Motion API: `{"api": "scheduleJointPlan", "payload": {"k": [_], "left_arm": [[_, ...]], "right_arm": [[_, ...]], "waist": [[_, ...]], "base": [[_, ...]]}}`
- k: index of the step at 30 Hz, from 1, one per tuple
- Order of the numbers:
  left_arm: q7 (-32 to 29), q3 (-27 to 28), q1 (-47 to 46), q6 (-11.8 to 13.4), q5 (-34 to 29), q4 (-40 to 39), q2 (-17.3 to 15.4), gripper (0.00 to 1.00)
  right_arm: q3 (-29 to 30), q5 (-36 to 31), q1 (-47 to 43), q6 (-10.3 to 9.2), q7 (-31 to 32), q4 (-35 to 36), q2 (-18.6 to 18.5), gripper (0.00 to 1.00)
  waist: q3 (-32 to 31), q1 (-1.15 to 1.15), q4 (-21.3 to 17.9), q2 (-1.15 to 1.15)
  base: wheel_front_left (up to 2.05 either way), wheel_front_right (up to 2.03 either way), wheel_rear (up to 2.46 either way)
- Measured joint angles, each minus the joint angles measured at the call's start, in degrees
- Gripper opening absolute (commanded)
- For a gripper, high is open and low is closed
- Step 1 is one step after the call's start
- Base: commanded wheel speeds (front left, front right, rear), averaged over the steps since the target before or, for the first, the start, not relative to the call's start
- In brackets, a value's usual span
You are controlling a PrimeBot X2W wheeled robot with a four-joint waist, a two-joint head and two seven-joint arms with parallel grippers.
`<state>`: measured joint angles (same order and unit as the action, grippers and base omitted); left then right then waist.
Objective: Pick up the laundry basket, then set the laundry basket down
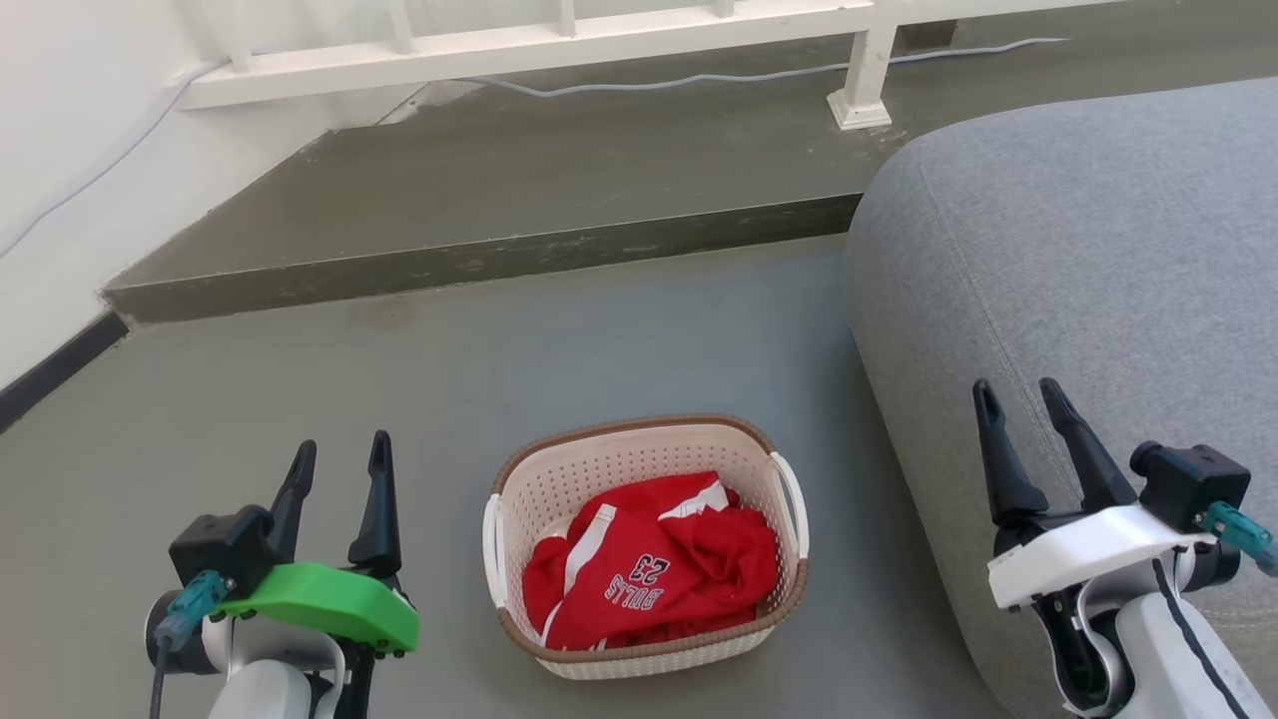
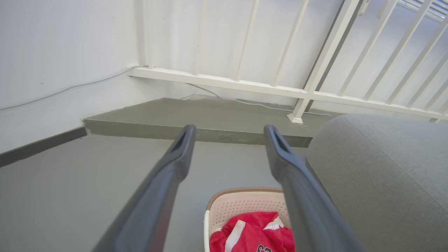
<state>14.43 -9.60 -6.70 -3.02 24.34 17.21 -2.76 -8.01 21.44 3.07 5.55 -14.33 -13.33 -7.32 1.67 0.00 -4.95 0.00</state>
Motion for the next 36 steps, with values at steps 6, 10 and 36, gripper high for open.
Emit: {"api": "scheduleJointPlan", "payload": {"k": [6,10,36], "left_arm": [[0.00,0.11,0.46,-0.04,-0.47,-0.44,0.07,1.00],[0.00,0.21,0.94,-0.15,-0.60,-0.67,0.08,1.00],[-2.07,0.94,2.50,-1.35,4.11,2.69,0.51,0.00]], "right_arm": [[0.27,-0.55,-0.14,0.42,0.00,0.07,0.18,1.00],[0.43,-0.85,-0.14,0.44,0.00,0.07,0.31,1.00],[1.59,3.10,-2.63,0.94,1.19,-3.03,2.30,0.00]], "waist": [[0.16,0.00,0.09,0.00],[0.27,0.00,0.11,0.00],[0.13,0.00,0.38,0.00]], "base": [[0.00,0.00,0.00],[0.00,0.00,0.00],[0.00,0.00,0.00]]}}
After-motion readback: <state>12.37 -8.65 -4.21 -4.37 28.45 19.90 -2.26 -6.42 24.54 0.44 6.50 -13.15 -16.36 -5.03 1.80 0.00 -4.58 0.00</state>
